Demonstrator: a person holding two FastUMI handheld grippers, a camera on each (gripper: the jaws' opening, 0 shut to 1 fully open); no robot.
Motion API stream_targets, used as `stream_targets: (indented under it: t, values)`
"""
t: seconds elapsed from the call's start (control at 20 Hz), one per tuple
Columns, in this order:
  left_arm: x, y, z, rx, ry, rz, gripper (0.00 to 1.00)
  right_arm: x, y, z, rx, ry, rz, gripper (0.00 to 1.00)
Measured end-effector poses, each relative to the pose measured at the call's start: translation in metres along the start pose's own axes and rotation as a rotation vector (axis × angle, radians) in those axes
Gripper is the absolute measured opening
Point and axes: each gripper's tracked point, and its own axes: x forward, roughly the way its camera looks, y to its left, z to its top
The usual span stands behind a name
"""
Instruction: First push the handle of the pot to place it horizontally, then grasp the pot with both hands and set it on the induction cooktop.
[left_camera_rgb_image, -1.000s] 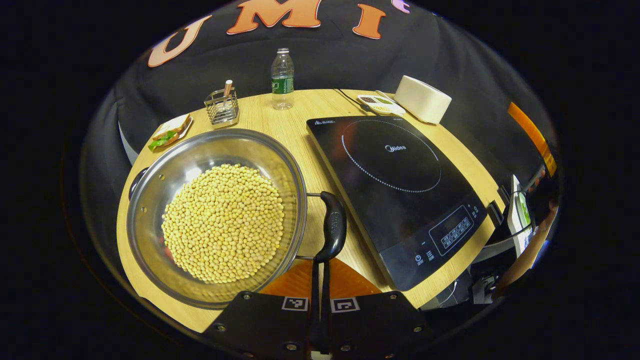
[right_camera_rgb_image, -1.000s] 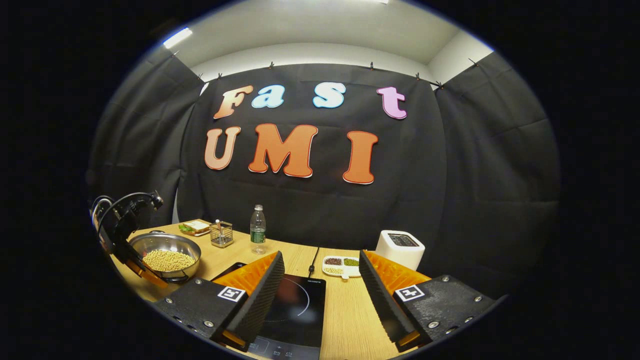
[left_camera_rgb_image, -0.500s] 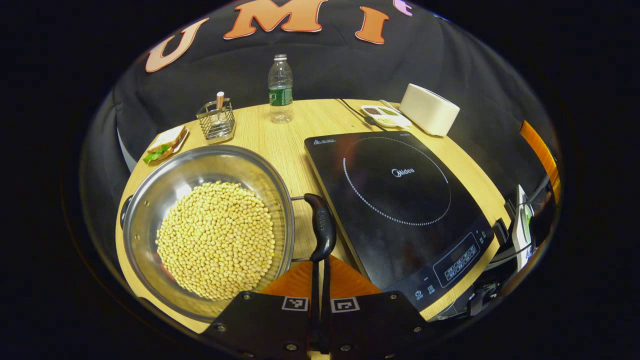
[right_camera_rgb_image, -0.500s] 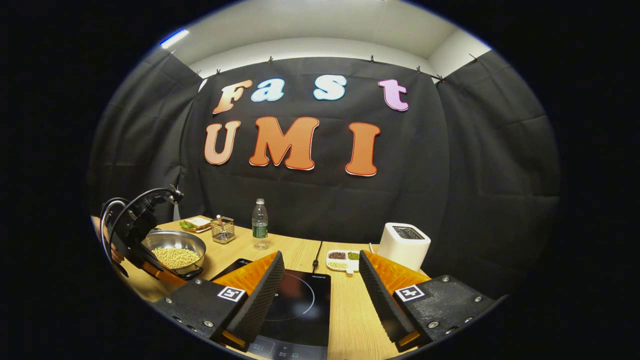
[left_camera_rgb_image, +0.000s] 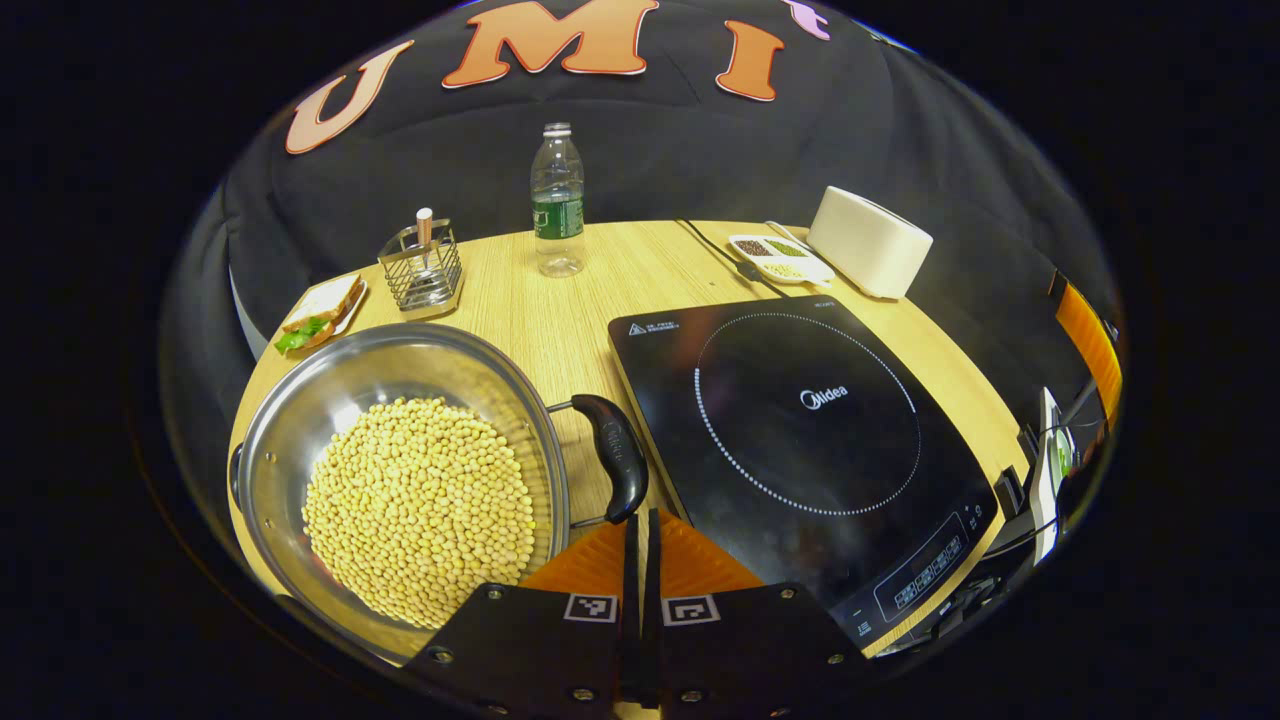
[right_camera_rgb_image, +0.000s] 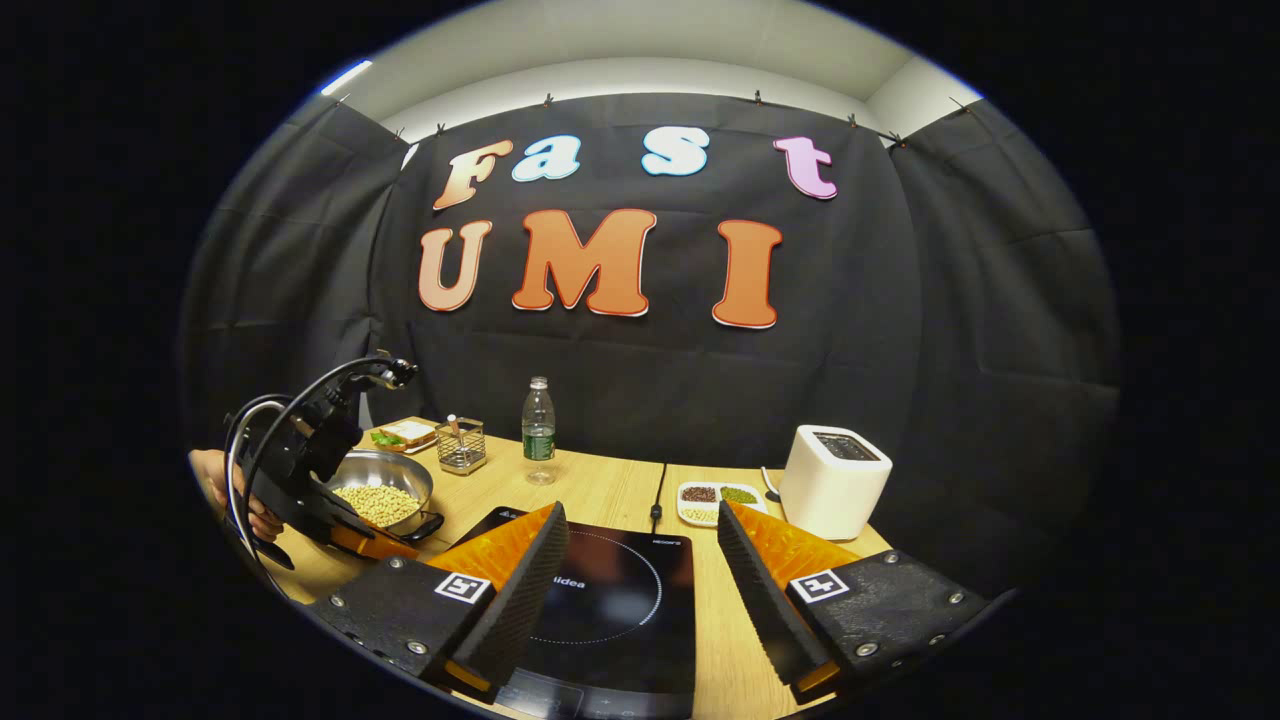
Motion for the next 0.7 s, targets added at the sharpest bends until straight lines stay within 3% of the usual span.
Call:
stream_targets:
  t: [0.2, 0.4, 0.7]
  values:
    - [-0.001, -0.001, 0.005, 0.010, -0.024, -0.022, 0.02, 0.008, 0.023, -0.004, -0.002, 0.038, 0.035, 0.93]
    - [-0.033, 0.002, 0.013, 0.051, -0.096, -0.034, 0.02, 0.022, 0.055, -0.005, 0.016, 0.075, 0.084, 0.93]
    - [-0.087, 0.062, 0.017, -0.007, -0.180, 0.046, 0.02, 0.040, 0.121, -0.018, 0.063, 0.173, 0.202, 0.93]
